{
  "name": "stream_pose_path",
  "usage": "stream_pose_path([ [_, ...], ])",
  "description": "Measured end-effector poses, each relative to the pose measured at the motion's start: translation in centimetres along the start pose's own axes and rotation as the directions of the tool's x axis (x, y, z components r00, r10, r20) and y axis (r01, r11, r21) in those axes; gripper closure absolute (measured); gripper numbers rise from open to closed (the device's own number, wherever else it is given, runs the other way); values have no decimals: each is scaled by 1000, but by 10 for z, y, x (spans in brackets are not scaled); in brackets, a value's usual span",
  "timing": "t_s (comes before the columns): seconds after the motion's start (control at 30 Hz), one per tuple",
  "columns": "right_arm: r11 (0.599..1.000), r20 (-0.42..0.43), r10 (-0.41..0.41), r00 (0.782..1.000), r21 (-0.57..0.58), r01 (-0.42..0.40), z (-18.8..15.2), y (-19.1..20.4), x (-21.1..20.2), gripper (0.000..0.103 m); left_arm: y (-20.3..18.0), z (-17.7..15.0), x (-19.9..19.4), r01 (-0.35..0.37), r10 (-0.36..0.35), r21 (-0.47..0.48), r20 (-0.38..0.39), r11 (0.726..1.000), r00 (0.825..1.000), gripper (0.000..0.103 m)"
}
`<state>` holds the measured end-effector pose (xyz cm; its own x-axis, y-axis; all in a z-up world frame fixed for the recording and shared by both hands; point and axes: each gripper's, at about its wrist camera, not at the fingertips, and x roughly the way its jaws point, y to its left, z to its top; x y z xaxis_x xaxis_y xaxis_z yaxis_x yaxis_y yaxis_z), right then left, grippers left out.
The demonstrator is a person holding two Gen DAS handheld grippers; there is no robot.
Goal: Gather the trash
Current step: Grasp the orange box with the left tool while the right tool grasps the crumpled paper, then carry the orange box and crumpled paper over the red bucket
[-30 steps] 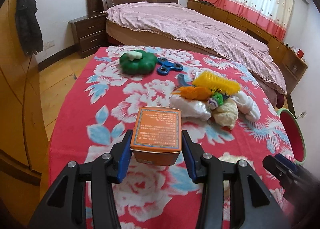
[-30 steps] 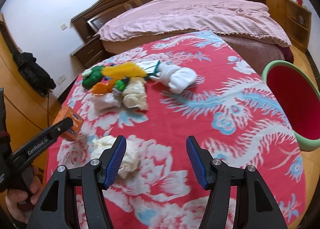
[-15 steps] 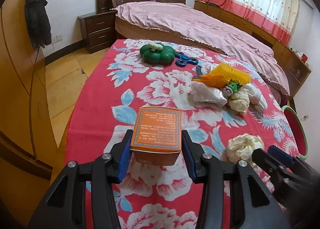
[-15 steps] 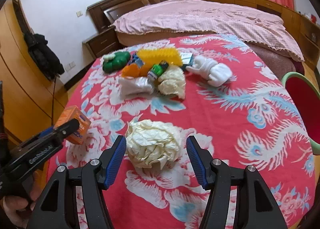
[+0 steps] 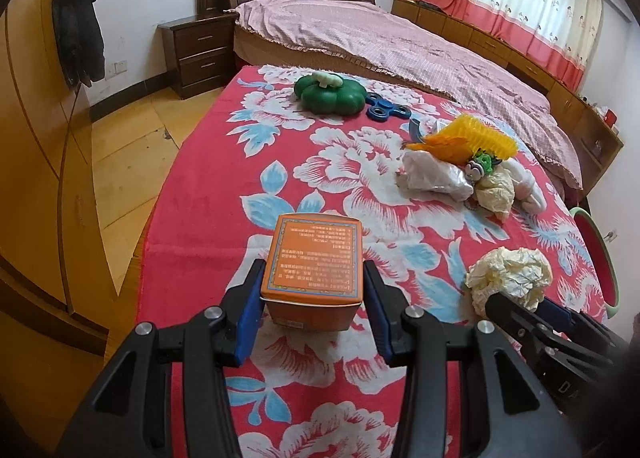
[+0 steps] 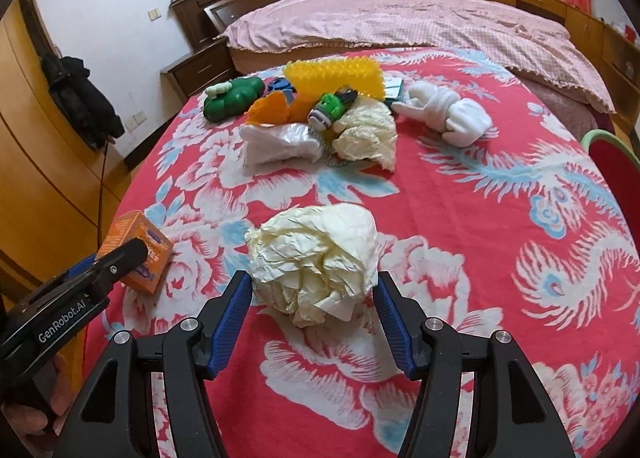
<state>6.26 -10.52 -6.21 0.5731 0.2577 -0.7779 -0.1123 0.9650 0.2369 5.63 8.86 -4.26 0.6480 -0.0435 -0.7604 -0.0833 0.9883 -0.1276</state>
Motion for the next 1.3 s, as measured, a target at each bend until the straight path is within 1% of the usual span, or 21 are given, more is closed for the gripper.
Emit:
stream_pose_path([
  [0.03,1000,0,1,1000,0,-1,0,1,1,41,0,0,0,0,0,-1,0,1000,1000,56],
  [0.07,1000,3,3,1000,-3,-3,0,2,1,47,1,-1,0,0,0,-1,1,1000,1000,56],
  [0.13,1000,10,13,1000,-10,-13,-1,4,-2,55,1,-1,0,3,-3,-1,0,1000,1000,56],
  [0.17,1000,16,8,1000,-17,-8,-1,6,-3,56,1,-1,0,3,-3,0,0,1000,1000,56],
  [0.2,1000,27,-5,1000,-26,6,0,7,-5,61,1,-2,0,4,-4,3,-1,1000,1000,56],
  [0.27,999,43,-18,999,-27,19,-1,7,-9,62,1,-3,0,10,-10,7,0,1000,1000,56],
  [0.53,1000,71,-29,997,7,29,-1,-5,-22,63,-4,-2,0,31,-31,18,3,999,1000,56],
  [0.77,998,115,-62,991,27,60,2,-17,-38,63,-18,-1,-2,44,-45,48,3,998,999,56],
  [1.03,992,140,-102,985,83,91,6,-43,-54,63,-48,5,-3,80,-80,99,-3,992,997,56],
  [1.3,981,171,-152,973,144,128,9,-73,-77,63,-88,14,-6,128,-130,170,-2,977,992,56],
])
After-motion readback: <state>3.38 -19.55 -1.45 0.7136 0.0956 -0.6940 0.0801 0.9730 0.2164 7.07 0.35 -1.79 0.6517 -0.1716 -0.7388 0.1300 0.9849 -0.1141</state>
